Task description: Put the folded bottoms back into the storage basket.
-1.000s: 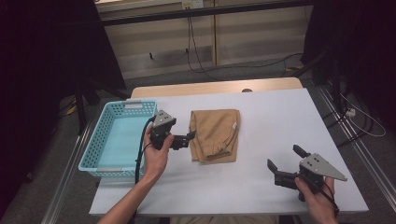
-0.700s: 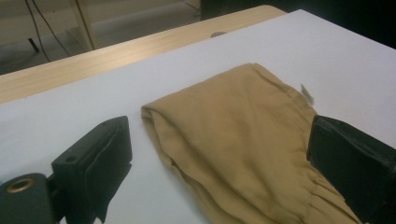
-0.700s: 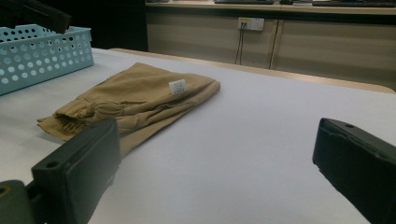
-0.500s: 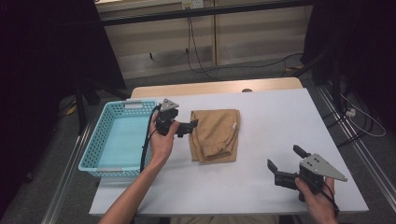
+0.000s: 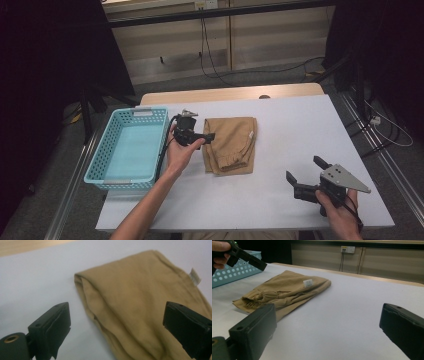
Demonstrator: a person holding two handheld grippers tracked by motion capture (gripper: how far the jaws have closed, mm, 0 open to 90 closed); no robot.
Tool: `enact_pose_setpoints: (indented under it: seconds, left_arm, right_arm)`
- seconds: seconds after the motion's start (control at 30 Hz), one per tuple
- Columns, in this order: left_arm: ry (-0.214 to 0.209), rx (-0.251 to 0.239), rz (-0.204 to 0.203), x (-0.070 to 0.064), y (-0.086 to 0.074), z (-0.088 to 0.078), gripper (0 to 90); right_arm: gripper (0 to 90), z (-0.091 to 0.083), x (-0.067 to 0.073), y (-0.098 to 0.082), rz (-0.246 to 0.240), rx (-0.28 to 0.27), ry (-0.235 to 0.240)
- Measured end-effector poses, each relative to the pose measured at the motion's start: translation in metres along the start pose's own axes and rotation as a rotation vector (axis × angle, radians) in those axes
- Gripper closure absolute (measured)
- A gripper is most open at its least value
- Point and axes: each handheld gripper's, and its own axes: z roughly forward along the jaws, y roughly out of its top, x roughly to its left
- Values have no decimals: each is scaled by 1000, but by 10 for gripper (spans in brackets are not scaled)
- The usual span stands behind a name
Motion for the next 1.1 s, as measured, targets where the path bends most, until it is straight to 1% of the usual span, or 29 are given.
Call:
enact_pose_setpoints:
  seconds: [0.07, 0.13, 0.17, 0.2, 0.27, 0.37, 0.47, 0.57, 0.6, 0.63, 0.67, 0.7, 0.73, 0.77, 0.8, 0.83, 0.87, 0.9, 0.97, 1.03, 1.07, 1.1]
  left_arm:
    - [-19, 30, -2, 1, -2, 6, 84]
    - [-22, 38, -4, 2, -3, 7, 91]
    - [-25, 49, -10, 2, -4, 9, 135]
    - [-26, 51, -12, 2, -4, 11, 146]
    - [-38, 72, -32, 2, -6, 15, 146]
    - [-32, 82, -38, 0, -8, 20, 170]
    - [-48, 108, -43, 2, -10, 23, 201]
    - [-23, 114, -30, 2, -12, 25, 219]
    - [-27, 124, -28, 4, -12, 26, 222]
    - [-35, 134, -37, 5, -13, 27, 241]
    - [-35, 136, -42, 6, -14, 28, 263]
    - [-45, 137, -58, 8, -15, 29, 268]
    - [-62, 137, -66, 9, -16, 29, 278]
    - [-75, 136, -77, 10, -16, 29, 321]
    - [-93, 135, -102, 10, -16, 30, 321]
    - [-109, 135, -118, 11, -17, 30, 314]
    - [-118, 137, -120, 11, -17, 30, 314]
    - [-103, 136, -112, 11, -17, 30, 350]
    - [-102, 135, -118, 11, -17, 30, 360]
    - [-97, 135, -108, 11, -17, 30, 376]
    - [-119, 136, -113, 11, -18, 30, 444]
    - [-124, 134, -119, 11, -18, 30, 452]
  right_arm:
    - [9, 0, 0, 0, -1, 1, 2]
    - [9, 0, 0, 0, -1, 1, 3]
    - [9, 0, 0, 0, -2, 2, 4]
    - [10, 0, 0, 0, -1, 2, 5]
    - [10, 0, 0, 0, -1, 1, 7]
    - [11, 0, 0, 0, -1, 3, 11]
    - [11, 0, 0, 0, 1, 3, 13]
    - [11, 0, 1, 0, 2, 4, 15]
    - [12, -1, 1, 0, -1, 2, 19]
    - [11, -1, 1, 0, -3, 0, 21]
    - [11, -1, 1, 0, -2, 0, 21]
    - [12, -1, 1, 0, -3, 0, 22]
    - [11, 0, 1, 0, -3, 0, 23]
    - [12, -1, 1, 0, -4, 0, 22]
    - [12, -1, 1, 0, -4, 0, 22]
    - [12, -1, 1, 0, -5, 0, 21]
    - [12, -1, 1, 0, -5, 0, 21]
    - [12, -1, 1, 0, -3, -3, 18]
    - [13, -1, 1, 0, 0, -1, 19]
    - [13, 0, 1, 0, -2, 0, 19]
    - [12, 0, 2, 0, -4, -1, 19]
    - [13, 0, 2, 0, -5, 0, 18]
